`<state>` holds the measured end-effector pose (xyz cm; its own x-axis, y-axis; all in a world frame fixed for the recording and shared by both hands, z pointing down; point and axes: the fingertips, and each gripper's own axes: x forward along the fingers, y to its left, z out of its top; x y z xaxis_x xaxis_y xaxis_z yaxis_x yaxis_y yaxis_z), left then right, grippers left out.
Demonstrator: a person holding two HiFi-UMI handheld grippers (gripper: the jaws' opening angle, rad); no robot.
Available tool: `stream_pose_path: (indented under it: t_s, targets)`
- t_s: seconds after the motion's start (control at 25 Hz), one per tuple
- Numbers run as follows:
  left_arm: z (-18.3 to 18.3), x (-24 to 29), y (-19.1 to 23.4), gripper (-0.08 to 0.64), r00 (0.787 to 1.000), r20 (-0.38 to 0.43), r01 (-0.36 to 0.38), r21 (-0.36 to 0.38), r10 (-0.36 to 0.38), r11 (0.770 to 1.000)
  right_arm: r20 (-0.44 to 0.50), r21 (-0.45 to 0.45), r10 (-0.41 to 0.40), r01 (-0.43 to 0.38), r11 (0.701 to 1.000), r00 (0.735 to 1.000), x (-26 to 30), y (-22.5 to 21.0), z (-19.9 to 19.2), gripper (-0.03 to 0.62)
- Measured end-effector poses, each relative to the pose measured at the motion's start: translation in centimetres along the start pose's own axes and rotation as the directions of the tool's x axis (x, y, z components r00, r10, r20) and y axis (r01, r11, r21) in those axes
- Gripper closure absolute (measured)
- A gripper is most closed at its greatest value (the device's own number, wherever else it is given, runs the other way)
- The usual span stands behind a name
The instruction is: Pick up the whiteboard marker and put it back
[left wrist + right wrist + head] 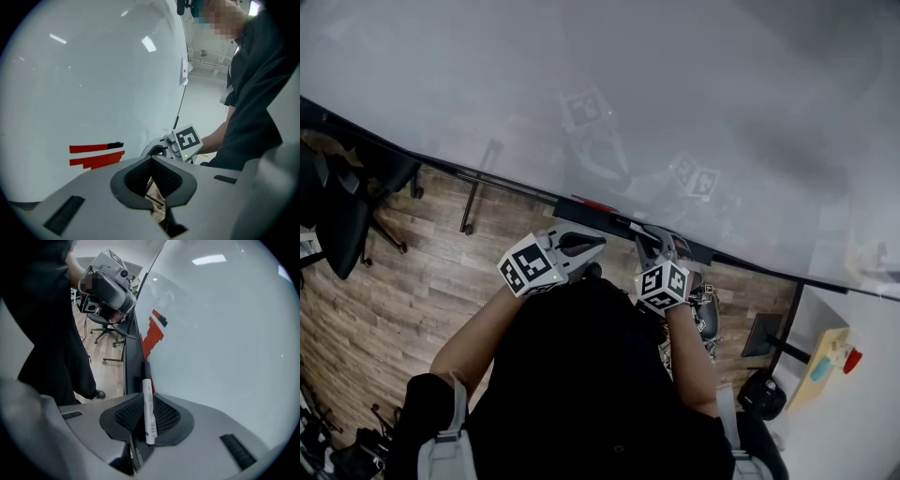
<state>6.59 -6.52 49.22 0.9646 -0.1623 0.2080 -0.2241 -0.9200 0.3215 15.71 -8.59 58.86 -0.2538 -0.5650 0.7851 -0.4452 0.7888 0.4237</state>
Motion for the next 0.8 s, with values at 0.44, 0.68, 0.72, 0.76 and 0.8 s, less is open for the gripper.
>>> stream_pose_path:
  t_s: [0.44, 0.68, 0.72, 0.76, 0.8]
  targets:
    - [0.4, 0.8, -0.4, 0.548, 1.000, -0.007, -0.004, 0.008, 0.004, 1.000, 0.117, 0.040, -0.003, -0.001, 0.999, 0.993, -3.6, -1.1, 2.4, 0.520]
    - [1.2, 0.4, 0.1, 0.548, 1.000, 0.007, -0.021, 0.025, 0.021, 0.999, 0.293, 0.099, 0.006, -0.037, 0.994, 0.956, -6.4, -1.9, 6.2, 0.520]
    - [1.4, 0.4, 0.2, 0.548, 1.000, 0.011, -0.023, 0.026, 0.022, 0.999, 0.320, 0.100, 0.008, -0.043, 0.994, 0.948, -6.9, -2.0, 6.8, 0.520]
    - [1.6, 0.3, 0.2, 0.548, 1.000, 0.013, -0.023, 0.025, 0.023, 0.999, 0.344, 0.105, 0.008, -0.047, 0.993, 0.939, -7.5, -2.2, 7.3, 0.520]
    - [1.8, 0.3, 0.2, 0.548, 1.000, 0.015, -0.025, 0.026, 0.024, 0.999, 0.368, 0.111, 0.004, -0.048, 0.993, 0.930, -8.1, -2.5, 7.8, 0.520]
